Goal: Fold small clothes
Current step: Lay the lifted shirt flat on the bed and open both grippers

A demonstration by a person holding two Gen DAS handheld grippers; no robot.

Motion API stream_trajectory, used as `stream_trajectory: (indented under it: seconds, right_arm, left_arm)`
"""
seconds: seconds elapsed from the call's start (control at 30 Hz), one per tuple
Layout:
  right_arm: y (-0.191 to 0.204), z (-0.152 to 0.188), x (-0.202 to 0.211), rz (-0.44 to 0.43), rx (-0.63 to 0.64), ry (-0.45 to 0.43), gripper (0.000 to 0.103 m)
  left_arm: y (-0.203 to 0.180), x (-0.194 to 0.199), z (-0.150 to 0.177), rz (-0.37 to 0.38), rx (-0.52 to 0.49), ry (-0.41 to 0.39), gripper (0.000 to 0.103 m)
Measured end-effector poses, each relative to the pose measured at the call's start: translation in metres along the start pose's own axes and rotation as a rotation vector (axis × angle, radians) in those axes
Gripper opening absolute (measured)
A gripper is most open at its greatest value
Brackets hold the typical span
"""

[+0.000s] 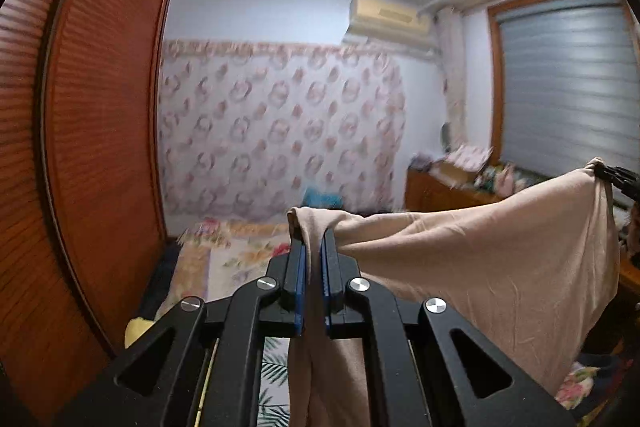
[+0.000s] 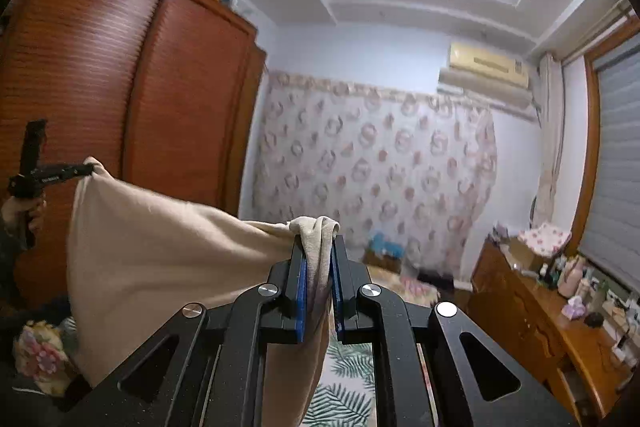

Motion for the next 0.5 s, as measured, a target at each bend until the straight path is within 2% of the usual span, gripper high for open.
stream_trajectory:
  seconds: [0.1,0.17,0.2,0.23,0.3,0.4,0.43,0.47,0.5]
  right_arm:
    - [-0.003,0.032,-0.074,0.006,-0.024,0.107,0.010]
    - [-0.003,0.062,-0.127,0.033,-0.049,0.194,0.010]
    - [-0.003,0.078,-0.154,0.047,-0.062,0.247,0.013]
    - [-0.001,0.095,-0.178,0.061,-0.072,0.302,0.022]
    - [0.002,0.126,-0.213,0.096,-0.085,0.402,0.028]
    - [0.011,0.160,-0.231,0.096,-0.110,0.468,0.036]
    - [0.014,0.167,-0.230,0.086,-0.115,0.476,0.043]
    - [0.018,0.175,-0.227,0.071,-0.118,0.484,0.047]
    - [0.020,0.175,-0.229,0.059,-0.117,0.490,0.052]
  left_arm:
    - [0.015,-0.078,0.030,-0.030,-0.011,0.080,0.008]
    - [0.025,-0.125,0.052,-0.066,-0.022,0.153,0.015]
    - [0.029,-0.145,0.063,-0.084,-0.031,0.193,0.015]
    - [0.033,-0.157,0.073,-0.093,-0.030,0.230,0.018]
    - [0.043,-0.180,0.096,-0.104,0.000,0.307,0.032]
    - [0.045,-0.175,0.125,-0.088,0.009,0.347,0.052]
    - [0.043,-0.171,0.134,-0.084,0.004,0.367,0.056]
    - [0.039,-0.166,0.138,-0.081,0.002,0.377,0.066]
    - [0.037,-0.159,0.148,-0.071,-0.001,0.389,0.070]
Point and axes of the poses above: each gripper's, at about its wrist camera, not at the fingertips, and x roughly against the way its jaws point, y to its left, z to its underside, the point moved 4 cm from there along -x, roughly the way its jaws point, and after that the axes turned 6 degrees about x, right-handed, at the moved point
